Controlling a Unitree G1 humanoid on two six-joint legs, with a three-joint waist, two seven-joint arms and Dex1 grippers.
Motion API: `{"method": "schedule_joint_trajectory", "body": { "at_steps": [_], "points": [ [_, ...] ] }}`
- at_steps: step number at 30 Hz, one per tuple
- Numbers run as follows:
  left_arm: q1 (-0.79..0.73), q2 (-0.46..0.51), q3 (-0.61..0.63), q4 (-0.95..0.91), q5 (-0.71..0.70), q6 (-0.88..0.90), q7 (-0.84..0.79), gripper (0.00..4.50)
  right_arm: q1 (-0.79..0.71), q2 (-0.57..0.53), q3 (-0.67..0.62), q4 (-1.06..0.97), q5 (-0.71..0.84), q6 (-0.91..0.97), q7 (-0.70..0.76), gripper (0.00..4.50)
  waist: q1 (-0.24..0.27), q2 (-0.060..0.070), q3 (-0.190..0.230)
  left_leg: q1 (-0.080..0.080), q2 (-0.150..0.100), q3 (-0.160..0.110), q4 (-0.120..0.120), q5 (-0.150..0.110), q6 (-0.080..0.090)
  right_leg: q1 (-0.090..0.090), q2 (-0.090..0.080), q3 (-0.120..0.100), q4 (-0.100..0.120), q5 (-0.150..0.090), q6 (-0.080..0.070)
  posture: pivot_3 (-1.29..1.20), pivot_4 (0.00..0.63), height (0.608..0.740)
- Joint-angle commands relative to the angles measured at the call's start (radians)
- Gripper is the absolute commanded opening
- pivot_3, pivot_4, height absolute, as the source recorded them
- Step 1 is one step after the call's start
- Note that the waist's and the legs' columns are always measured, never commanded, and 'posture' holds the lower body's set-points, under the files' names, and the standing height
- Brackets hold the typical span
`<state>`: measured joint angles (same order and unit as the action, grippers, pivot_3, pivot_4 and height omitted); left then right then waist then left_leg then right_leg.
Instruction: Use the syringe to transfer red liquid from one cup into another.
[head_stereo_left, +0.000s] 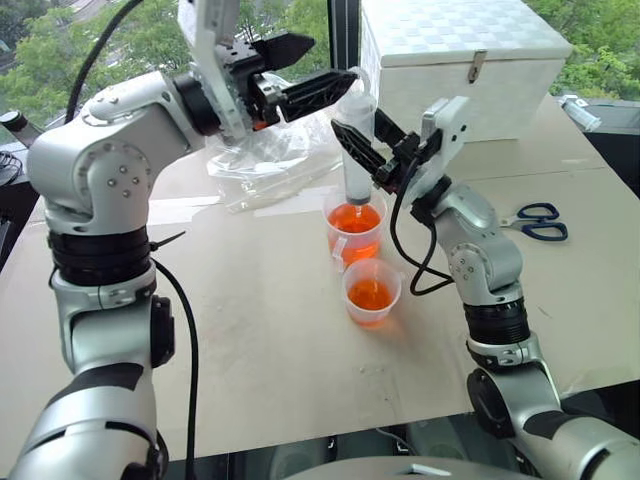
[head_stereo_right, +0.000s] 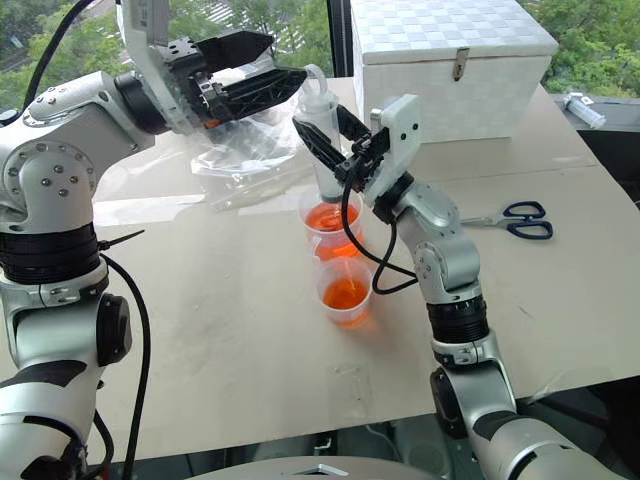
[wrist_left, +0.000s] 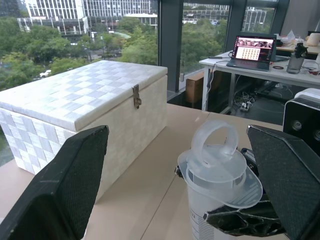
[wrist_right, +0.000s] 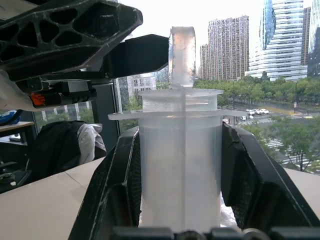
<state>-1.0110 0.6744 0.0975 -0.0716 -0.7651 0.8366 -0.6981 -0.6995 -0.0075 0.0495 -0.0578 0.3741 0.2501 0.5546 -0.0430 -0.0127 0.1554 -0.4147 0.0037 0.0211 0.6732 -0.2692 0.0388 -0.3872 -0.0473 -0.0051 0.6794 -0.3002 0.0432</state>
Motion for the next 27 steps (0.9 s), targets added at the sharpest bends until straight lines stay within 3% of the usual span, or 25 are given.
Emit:
{"method": "schedule_joint_trajectory", "body": {
  "at_steps": [1, 6, 20, 23, 25, 27],
  "points": [
    [-0.031, -0.002, -0.008, 0.013, 0.043, -0.032, -0.022, 3.97, -0.010, 0.004, 0.008, -0.020, 0.001, -0.048, 0.007, 1.59, 0.000, 0.000, 0.000, 0.000, 0.000, 0.000, 0.000, 0.000, 0.000, 0.000, 0.000, 0.000, 0.000, 0.000, 0.000, 0.00, 0.150, 0.740],
    [-0.030, -0.014, -0.024, 0.021, 0.070, -0.036, -0.048, 1.90, -0.003, 0.001, 0.017, -0.023, -0.005, -0.060, 0.010, 1.59, 0.000, 0.000, 0.000, 0.000, 0.000, 0.000, 0.000, 0.000, 0.000, 0.000, 0.000, 0.000, 0.000, 0.000, 0.000, 0.00, 0.150, 0.740],
    [-0.041, -0.066, -0.053, 0.029, 0.106, -0.033, -0.104, 1.90, 0.023, -0.014, 0.052, -0.012, -0.038, -0.075, 0.004, 1.59, 0.000, 0.000, 0.000, 0.000, 0.000, 0.000, 0.000, 0.000, 0.000, 0.000, -0.001, 0.000, 0.000, 0.000, 0.000, 0.00, 0.150, 0.740],
    [-0.036, -0.066, -0.055, 0.030, 0.116, -0.035, -0.109, 1.12, 0.024, -0.015, 0.055, 0.001, -0.047, -0.083, -0.002, 1.59, 0.000, 0.000, 0.000, 0.000, 0.000, 0.000, 0.000, 0.000, 0.000, 0.000, -0.002, 0.000, 0.000, 0.000, 0.000, 0.00, 0.150, 0.740],
    [-0.033, -0.066, -0.055, 0.032, 0.125, -0.038, -0.112, 0.21, 0.026, -0.014, 0.058, 0.015, -0.057, -0.090, -0.006, 1.59, 0.000, 0.000, 0.000, 0.000, 0.000, 0.000, 0.000, 0.000, 0.000, 0.000, -0.002, 0.000, 0.000, 0.000, 0.000, 0.00, 0.150, 0.740],
    [-0.031, -0.066, -0.056, 0.034, 0.134, -0.041, -0.115, 0.02, 0.025, -0.013, 0.059, 0.028, -0.064, -0.096, -0.011, 1.59, -0.001, 0.000, 0.000, 0.000, 0.000, 0.000, 0.000, 0.000, 0.000, 0.000, -0.002, 0.001, 0.000, 0.000, 0.000, 0.00, 0.150, 0.740]
  ]
}}
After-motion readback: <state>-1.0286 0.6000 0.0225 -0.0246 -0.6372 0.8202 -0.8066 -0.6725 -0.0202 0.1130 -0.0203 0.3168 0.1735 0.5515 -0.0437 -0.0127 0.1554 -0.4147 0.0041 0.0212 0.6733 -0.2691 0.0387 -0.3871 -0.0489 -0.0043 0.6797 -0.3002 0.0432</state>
